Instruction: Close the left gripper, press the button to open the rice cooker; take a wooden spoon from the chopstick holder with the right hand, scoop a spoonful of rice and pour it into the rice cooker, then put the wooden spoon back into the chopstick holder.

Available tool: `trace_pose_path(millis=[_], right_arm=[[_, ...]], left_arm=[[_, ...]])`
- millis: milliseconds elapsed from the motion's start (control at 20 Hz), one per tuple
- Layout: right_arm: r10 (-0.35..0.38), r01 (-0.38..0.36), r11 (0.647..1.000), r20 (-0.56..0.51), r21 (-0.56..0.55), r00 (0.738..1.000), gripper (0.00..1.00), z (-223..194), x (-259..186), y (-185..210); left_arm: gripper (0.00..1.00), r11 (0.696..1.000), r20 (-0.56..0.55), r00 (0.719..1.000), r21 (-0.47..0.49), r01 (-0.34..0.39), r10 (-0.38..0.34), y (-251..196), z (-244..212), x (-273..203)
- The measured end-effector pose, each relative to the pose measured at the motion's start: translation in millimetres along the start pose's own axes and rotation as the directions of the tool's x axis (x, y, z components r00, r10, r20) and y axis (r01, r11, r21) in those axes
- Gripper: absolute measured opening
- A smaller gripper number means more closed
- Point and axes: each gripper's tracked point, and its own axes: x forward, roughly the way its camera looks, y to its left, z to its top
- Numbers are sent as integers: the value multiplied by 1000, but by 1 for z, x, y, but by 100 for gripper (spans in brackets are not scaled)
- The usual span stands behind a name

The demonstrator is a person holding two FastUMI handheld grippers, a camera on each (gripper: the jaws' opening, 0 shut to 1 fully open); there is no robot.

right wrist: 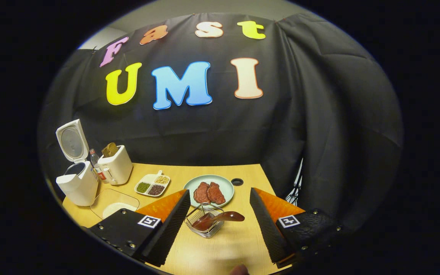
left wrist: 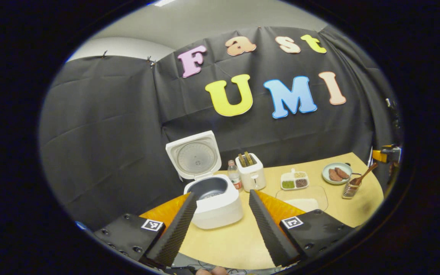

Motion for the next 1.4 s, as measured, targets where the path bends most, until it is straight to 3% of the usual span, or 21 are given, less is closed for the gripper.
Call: trace_pose_path(millis=[100, 150, 250, 300, 350, 500, 600, 650, 700, 800, 850, 900, 1050, 1250, 1400], right_arm=[[-24, 25, 999, -26, 36, 999, 96, -22, 19, -8], [-29, 31, 998, -40, 58, 999, 96, -30, 27, -10], [-32, 40, 994, -73, 99, 997, 95, -50, 42, -9], [-31, 41, 992, -90, 116, 996, 94, -60, 48, -7], [-34, 47, 991, -98, 129, 995, 94, -68, 56, -6], [-39, 61, 983, -133, 172, 990, 76, -81, 75, -2], [7, 29, 974, -154, 226, 988, 66, -84, 83, 11], [-9, 51, 964, -161, 260, 987, 67, -88, 94, 10], [0, 50, 955, -170, 291, 985, 26, -86, 93, 12], [33, 35, 932, -182, 360, 983, 28, -90, 100, 18], [24, 51, 920, -185, 389, 982, 28, -78, 80, 16], [38, 44, 912, -191, 408, 981, 15, -88, 99, 18], [53, 39, 897, -194, 441, 980, 15, -80, 94, 21], [56, 10, 920, -155, 392, 986, 15, -48, 67, 23], [106, -62, 938, -112, 342, 988, 15, -6, 39, 46]], left_arm=[[100, 1000, -12, 1000, -7, 17, -17, -7, 1, -9], [92, 1000, -18, 999, -7, 28, -28, -11, 2, -13], [100, 999, -33, 999, -3, 40, -40, -17, 2, -20], [92, 999, -34, 998, -4, 48, -48, -20, 2, -25], [92, 998, -41, 997, -3, 58, -58, -24, 0, -28], [100, 997, -79, 994, 15, 77, -76, -34, -15, -38], [100, 996, -92, 993, 22, 82, -80, -37, -21, -40], [93, 996, -96, 992, 20, 82, -80, -37, -22, -41], [96, 997, -96, 992, 18, 81, -79, -36, -23, -40], [100, 997, -93, 993, 10, 71, -70, -32, -22, -41], [92, 998, -89, 994, 4, 67, -66, -30, -21, -41], [96, 998, -88, 994, 3, 62, -61, -29, -22, -42], [100, 999, -79, 996, -2, 52, -52, -21, -23, -43], [100, 998, -47, 997, -43, 52, -54, -7, -21, -41], [100, 996, 1, 998, -59, 66, -66, 4, -16, -41]])
